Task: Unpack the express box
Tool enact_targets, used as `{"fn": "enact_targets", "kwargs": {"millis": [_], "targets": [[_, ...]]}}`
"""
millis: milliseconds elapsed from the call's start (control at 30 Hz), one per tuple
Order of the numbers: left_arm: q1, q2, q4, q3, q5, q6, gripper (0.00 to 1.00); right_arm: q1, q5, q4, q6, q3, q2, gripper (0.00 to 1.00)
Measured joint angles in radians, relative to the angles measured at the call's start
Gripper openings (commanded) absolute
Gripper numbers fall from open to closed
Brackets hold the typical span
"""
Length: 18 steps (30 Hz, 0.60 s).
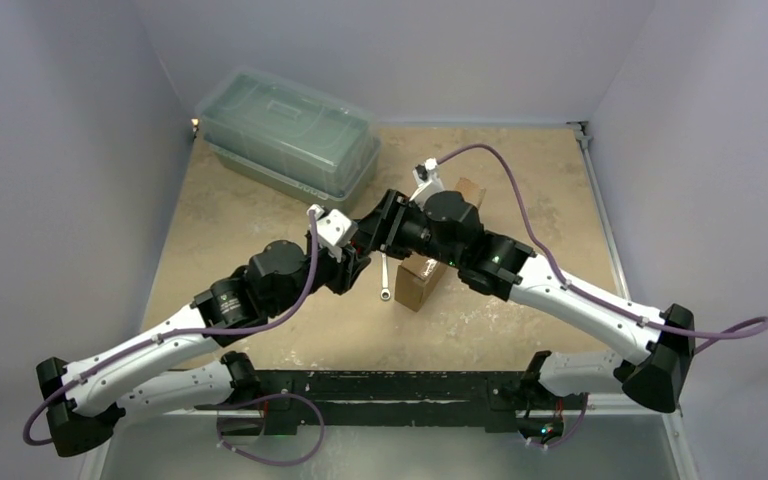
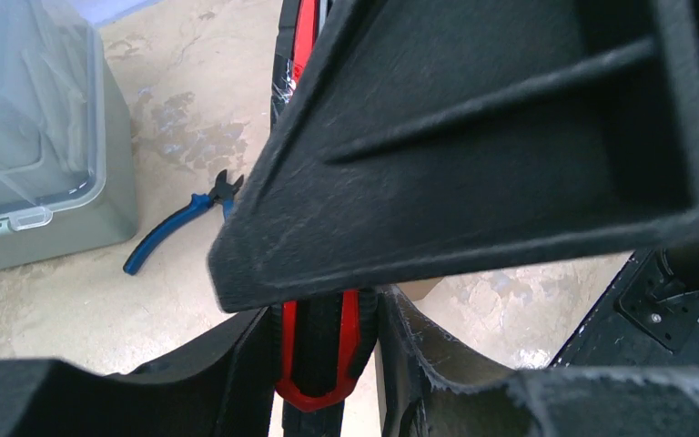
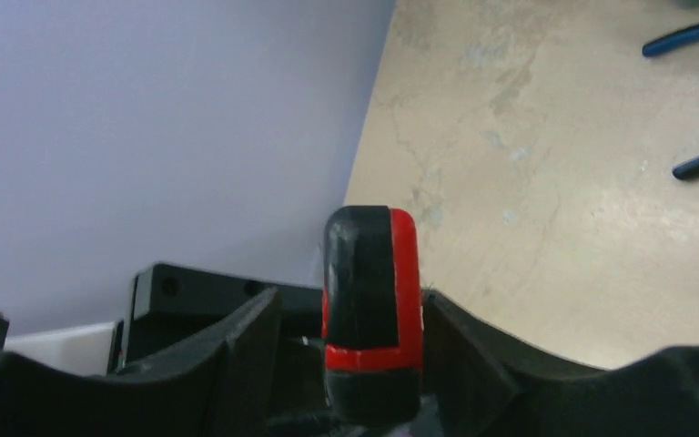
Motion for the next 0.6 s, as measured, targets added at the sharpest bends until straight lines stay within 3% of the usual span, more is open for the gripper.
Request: {"fn": "enact_targets", "kwargs": {"millis": [300, 600], "targets": [[0.0, 0.004, 0.004, 0.0, -0.003, -0.002, 0.0, 0.054, 0.235, 0.082, 0.127, -0.082, -0.002, 0.55], [0.0, 0.005, 0.007, -0.001, -0.003, -0.009, 0.0, 0.055, 0.31, 0.161, 0.164, -0.098, -0.019, 0.45]]}}
